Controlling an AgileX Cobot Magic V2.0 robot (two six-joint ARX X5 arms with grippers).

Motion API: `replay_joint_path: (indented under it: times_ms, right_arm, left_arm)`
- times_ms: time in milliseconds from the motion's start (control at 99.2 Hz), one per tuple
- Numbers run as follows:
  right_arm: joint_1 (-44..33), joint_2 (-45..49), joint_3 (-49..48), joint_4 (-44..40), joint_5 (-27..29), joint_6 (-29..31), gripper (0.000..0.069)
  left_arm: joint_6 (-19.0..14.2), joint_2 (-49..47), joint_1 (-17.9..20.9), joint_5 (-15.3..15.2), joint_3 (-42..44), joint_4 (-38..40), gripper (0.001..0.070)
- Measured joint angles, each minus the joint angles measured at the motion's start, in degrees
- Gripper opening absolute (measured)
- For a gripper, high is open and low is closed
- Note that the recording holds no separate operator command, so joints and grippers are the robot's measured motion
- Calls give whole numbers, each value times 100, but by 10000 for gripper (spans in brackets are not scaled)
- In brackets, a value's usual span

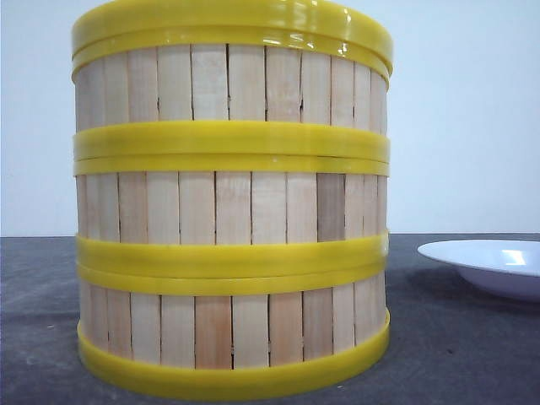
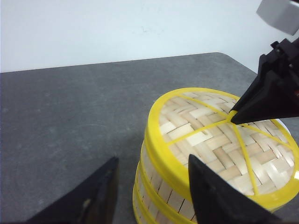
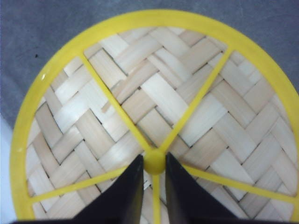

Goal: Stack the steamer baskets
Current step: 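Open right gripper and withdraw it from the lid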

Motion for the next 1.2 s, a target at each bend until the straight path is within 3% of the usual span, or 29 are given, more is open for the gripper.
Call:
replay_joint_path:
  times_ms: [292, 353, 464, 544, 807, 1200]
  right_arm:
    - [-4, 46, 0, 37, 13, 0, 61]
    - [-7, 50, 0, 44, 4, 0, 125]
    - [-7, 55, 0, 50, 26, 2, 319]
    - [-11, 55, 0, 79, 153, -2, 363]
    - [-9, -197, 116, 170, 901, -125, 380]
    - [254, -2192, 280, 804, 2192, -173, 381]
  left_arm:
    - [0, 0, 0, 0, 0, 0, 275]
    - [0, 0, 0, 0, 0, 0, 275]
    - [0, 0, 0, 0, 0, 0, 275]
    - [0, 0, 0, 0, 0, 0, 275]
    - [0, 0, 0, 0, 0, 0, 275]
    - [0, 0, 0, 0, 0, 0, 275]
